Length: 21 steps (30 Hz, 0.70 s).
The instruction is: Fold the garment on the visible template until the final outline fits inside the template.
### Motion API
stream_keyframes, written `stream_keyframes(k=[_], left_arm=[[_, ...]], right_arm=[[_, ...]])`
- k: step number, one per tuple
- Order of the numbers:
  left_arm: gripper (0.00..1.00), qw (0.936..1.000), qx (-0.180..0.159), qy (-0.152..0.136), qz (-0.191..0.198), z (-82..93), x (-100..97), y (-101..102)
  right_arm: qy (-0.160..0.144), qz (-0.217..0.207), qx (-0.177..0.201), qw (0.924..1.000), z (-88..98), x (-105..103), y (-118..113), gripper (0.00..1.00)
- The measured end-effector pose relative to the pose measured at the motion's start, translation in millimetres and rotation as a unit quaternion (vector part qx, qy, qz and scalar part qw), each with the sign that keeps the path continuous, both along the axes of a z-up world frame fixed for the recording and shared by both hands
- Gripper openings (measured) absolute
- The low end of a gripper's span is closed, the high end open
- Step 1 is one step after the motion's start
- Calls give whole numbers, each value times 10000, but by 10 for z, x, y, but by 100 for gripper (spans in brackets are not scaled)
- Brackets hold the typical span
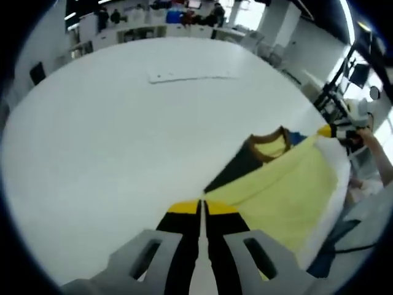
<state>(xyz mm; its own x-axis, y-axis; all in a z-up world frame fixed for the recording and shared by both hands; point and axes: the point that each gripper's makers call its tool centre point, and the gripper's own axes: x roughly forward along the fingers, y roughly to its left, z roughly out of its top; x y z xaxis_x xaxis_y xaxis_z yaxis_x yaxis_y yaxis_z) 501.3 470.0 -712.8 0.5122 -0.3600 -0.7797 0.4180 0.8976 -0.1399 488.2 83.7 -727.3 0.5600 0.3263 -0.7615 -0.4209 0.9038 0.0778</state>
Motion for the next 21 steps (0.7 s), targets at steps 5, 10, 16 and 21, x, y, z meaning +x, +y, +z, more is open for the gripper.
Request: stream_keyframes(k=[5,10,16,21], left_arm=[[0,10000,55,-55,-46,53,-20,-2],[0,9971,463,-245,-545,105,-81,12],[2,9942,755,-417,-645,184,-96,89],[5,9879,885,-676,-1076,247,-127,39]], right_arm=[[-133,-3,52,9999,80,8,22,1],[-276,69,38,9996,151,-4,21,1],[-437,129,-28,9990,230,-20,19,1],[-515,346,-35,9981,280,-71,93,1]])
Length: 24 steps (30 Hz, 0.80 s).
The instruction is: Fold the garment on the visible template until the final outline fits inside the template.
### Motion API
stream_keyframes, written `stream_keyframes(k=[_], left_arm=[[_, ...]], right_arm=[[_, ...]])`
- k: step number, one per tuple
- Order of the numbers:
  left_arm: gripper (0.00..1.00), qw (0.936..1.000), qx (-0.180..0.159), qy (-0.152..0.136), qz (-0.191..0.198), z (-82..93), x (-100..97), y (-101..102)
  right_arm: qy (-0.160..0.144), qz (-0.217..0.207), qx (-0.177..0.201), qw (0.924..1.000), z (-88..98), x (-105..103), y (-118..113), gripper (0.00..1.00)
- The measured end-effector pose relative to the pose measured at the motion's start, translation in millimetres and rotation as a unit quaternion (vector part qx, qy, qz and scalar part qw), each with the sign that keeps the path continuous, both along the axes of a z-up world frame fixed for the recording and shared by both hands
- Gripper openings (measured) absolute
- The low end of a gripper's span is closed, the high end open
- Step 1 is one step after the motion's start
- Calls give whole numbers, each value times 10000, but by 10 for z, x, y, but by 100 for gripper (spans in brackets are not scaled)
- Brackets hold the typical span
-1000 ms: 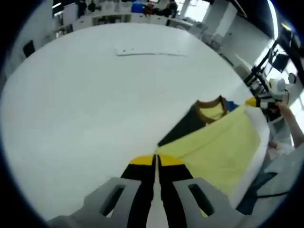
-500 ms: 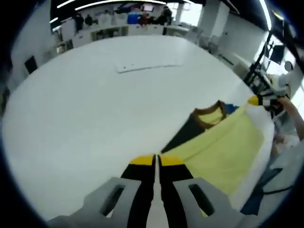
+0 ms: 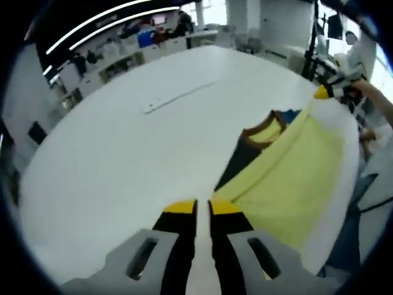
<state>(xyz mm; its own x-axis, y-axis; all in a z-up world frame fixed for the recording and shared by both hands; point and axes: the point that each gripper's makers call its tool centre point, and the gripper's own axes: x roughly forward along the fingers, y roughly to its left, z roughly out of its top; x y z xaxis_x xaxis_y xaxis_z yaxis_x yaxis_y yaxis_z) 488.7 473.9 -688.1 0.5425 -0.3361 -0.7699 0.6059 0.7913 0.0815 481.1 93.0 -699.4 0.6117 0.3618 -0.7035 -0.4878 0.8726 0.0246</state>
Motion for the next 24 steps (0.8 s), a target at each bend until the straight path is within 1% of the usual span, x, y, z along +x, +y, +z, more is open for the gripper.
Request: stream_keyframes(k=[1,2,4,6,9,11,13,15,19,21,23,24], left_arm=[[5,10000,-35,-11,-69,4,-10,-21],[6,9998,-2,-40,-220,5,-26,-38],[6,9993,116,-95,-334,1,-44,-34],[7,9981,192,-202,-552,10,-50,-51],[8,9974,212,-179,-663,-6,-97,-67],[8,9962,376,-151,-765,-40,-128,-58],[8,9936,466,-168,-1012,-62,-172,-94],[8,9934,408,-106,-1065,-73,-207,-125],[8,9913,268,-198,-1275,6,-235,-221],[8,9901,349,-290,-1327,32,-203,-227],[8,9890,382,-284,-1399,40,-198,-250],[8,9872,435,-262,-1510,38,-203,-266]], right_arm=[[-16,58,-26,10000,3,-11,11,1],[-35,140,-69,9999,7,-25,21,2],[-59,206,-118,9997,13,-42,29,3],[-103,330,-165,9993,32,-60,47,3],[-153,439,-189,9987,54,-67,62,7],[-183,568,-288,9978,54,-78,70,10],[-203,696,-406,9965,46,-95,81,10],[-185,799,-477,9955,35,-119,96,9],[-186,956,-530,9938,51,-150,133,11],[-222,1006,-550,9932,78,-149,151,11],[-274,1093,-612,9917,96,-140,163,12],[-242,1168,-633,9908,92,-147,173,12]])
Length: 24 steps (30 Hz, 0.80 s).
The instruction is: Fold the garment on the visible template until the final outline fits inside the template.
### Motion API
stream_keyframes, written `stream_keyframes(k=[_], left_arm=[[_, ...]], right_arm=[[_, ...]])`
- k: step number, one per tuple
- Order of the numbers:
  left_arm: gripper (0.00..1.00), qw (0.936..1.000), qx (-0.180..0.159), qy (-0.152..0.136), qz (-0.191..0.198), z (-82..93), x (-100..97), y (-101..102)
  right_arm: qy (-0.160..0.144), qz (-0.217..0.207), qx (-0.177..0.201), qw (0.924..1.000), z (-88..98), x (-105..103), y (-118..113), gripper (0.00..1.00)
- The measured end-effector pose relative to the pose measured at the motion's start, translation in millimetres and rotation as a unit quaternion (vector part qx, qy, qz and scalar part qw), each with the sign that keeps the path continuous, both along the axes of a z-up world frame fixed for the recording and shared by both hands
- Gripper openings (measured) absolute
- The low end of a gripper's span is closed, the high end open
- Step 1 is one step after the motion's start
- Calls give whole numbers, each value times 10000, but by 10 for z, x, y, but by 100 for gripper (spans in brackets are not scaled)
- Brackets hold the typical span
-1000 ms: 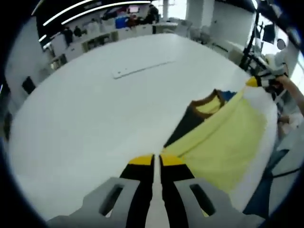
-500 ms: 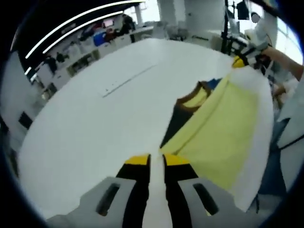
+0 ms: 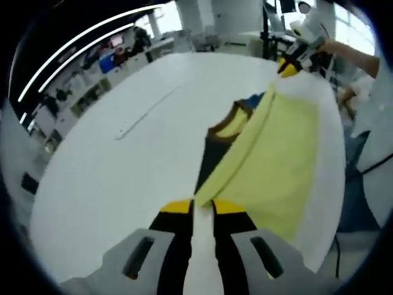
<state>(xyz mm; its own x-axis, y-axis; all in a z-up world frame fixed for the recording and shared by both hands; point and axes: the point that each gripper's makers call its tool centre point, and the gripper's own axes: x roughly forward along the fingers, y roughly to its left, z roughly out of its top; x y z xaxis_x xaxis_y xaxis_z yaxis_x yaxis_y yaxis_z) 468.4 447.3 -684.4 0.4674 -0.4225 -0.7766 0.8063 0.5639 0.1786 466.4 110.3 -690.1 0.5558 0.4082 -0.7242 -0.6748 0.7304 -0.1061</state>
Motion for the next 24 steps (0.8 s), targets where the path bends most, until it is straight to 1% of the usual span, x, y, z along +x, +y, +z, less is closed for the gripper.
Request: stream_keyframes(k=[2,3,4,5,6,7,9,11,13,15,17,18,19,20,22,23,24], left_arm=[[9,9997,144,-18,-189,-5,-2,-13],[9,9989,263,10,-394,-23,-19,-31],[9,9983,300,122,-493,-48,-52,-54],[9,9981,290,174,-523,-57,-63,-64],[10,9967,280,284,-700,-72,-105,-96],[12,9955,255,226,-887,-62,-103,-134],[13,9943,352,220,-985,-62,-103,-155],[14,9905,603,182,-1221,-90,-83,-138],[14,9887,788,224,-1256,-144,-56,-91],[15,9874,880,229,-1296,-186,-25,-65],[15,9872,833,192,-1347,-206,-1,-72],[15,9879,718,241,-1356,-225,2,-92],[15,9881,692,317,-1337,-245,-5,-92],[15,9872,745,341,-1366,-280,2,-75],[16,9845,948,289,-1450,-333,29,-27],[16,9830,993,306,-1513,-352,22,-17],[17,9821,941,367,-1588,-380,-2,-38]], right_arm=[[40,148,-78,9999,-13,-11,17,12],[50,222,-138,9996,-24,-14,22,12],[21,328,-234,9992,-37,-10,25,12],[-6,389,-282,9988,-47,-5,27,13],[23,453,-318,9985,-62,-12,33,13],[69,516,-323,9981,-70,-24,40,14],[83,582,-366,9976,-70,-19,35,14],[54,717,-473,9963,-60,-10,32,14],[46,826,-525,9952,-57,-2,39,14],[26,1086,-663,9919,-75,-10,62,14],[82,1187,-779,9898,-119,-27,58,14],[109,1256,-848,9884,-158,-33,51,15],[125,1256,-880,9881,-183,-31,42,15],[189,1272,-954,9871,-226,-35,21,16],[138,1349,-1067,9850,-257,-19,7,16],[121,1377,-1095,9843,-264,-11,5,16],[114,1399,-1093,9841,-267,4,9,15]])
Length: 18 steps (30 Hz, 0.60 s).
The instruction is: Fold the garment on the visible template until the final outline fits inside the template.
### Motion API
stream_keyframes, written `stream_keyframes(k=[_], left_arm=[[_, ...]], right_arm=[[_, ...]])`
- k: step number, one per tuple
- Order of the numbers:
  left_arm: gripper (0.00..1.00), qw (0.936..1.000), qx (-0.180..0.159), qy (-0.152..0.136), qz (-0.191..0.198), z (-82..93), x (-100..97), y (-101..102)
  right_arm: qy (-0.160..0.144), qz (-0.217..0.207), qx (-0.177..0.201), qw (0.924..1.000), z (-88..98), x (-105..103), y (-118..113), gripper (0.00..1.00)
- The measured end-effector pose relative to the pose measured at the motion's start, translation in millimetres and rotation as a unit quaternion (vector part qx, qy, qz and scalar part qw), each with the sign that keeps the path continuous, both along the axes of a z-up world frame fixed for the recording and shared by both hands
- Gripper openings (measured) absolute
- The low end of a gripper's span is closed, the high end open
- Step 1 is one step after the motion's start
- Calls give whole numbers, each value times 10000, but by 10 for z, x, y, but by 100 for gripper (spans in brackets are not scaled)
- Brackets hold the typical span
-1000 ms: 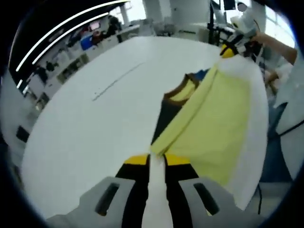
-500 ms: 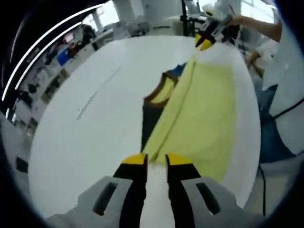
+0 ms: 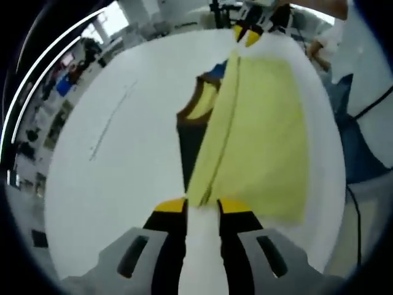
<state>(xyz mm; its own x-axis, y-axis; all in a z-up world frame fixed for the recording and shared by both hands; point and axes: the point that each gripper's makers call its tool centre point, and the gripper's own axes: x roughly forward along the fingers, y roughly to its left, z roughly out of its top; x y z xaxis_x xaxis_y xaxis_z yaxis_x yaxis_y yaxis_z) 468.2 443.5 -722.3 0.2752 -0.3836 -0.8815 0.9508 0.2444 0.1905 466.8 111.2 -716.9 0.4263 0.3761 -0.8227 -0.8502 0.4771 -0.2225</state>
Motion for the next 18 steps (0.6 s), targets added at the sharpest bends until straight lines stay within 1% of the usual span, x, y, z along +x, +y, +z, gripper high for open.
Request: stream_keyframes(k=[1,3,5,7,12,14,16,17,18], left_arm=[[18,9999,-17,99,35,-25,-17,-4],[19,9999,12,147,21,-66,-28,-7],[19,9998,171,81,-56,-102,-12,23],[18,9996,254,83,-34,-141,9,62],[16,9996,269,-29,-103,-174,39,80],[17,9996,252,52,-92,-201,19,86],[19,9994,323,-56,-118,-226,47,99],[17,9991,367,-119,-172,-236,61,107],[16,9991,385,-104,-161,-250,64,115]], right_arm=[[-9,1,6,10000,0,18,1,15],[-14,19,26,10000,-10,58,10,15],[-6,33,6,10000,-41,81,11,15],[33,75,-79,9999,-80,77,-1,15],[95,186,-241,9995,-172,62,-27,15],[68,210,-286,9993,-177,83,-34,15],[79,216,-269,9994,-190,103,-32,15],[98,216,-276,9993,-206,112,-35,15],[106,214,-288,9993,-220,118,-39,14]])
